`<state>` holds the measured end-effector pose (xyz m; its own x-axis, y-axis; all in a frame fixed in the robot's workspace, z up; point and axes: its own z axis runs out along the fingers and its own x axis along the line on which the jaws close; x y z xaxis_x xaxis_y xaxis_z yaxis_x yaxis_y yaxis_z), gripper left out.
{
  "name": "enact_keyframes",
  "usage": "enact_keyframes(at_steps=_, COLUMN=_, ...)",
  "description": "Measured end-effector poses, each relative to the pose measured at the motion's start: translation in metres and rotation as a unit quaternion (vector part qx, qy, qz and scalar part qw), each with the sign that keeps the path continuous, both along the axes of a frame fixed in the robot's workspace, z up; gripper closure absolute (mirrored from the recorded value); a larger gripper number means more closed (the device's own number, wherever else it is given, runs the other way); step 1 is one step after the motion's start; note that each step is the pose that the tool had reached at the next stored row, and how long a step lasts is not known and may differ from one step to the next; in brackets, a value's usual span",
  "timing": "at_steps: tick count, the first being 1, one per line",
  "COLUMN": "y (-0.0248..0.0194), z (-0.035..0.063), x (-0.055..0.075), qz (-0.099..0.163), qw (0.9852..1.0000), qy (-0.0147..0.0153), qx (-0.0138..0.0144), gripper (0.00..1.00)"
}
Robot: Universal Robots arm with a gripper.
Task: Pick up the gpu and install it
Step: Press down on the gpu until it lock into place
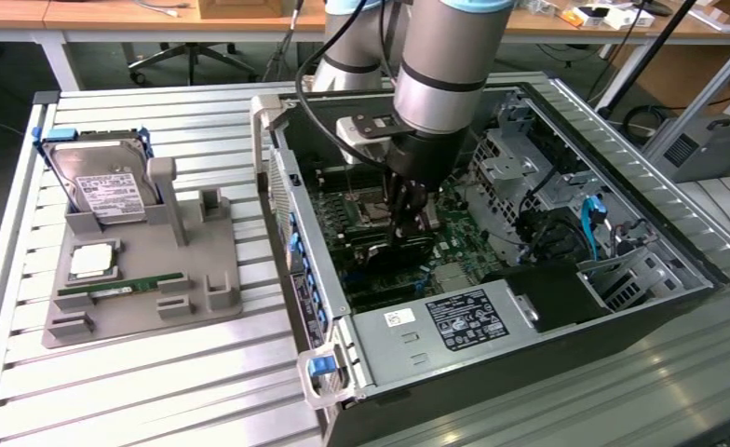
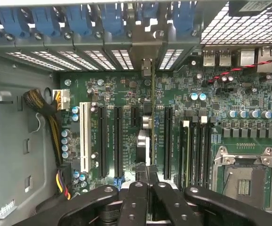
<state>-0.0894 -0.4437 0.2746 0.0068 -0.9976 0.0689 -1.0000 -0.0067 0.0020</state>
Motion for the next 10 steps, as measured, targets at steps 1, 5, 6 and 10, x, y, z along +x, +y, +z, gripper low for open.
enact_keyframes(at_steps=1, y=0.0000, z=-0.0002, x=-0.0005, qz=0.000, qw=1.0000, qy=0.0000, qx=0.0000, gripper=0.89)
enact_keyframes(at_steps=5, y=0.0003, z=-0.0007, x=-0.0030, qz=0.000, qw=1.0000, qy=0.0000, qx=0.0001, gripper=0.89)
enact_keyframes(at_steps=6, y=0.0004, z=-0.0007, x=-0.0037, qz=0.000, qw=1.0000, qy=0.0000, qx=0.0000, gripper=0.89)
enact_keyframes(at_steps=10, y=0.0009, z=-0.0013, x=-0.0044, qz=0.000, qw=1.0000, qy=0.0000, qx=0.0000, gripper=0.89)
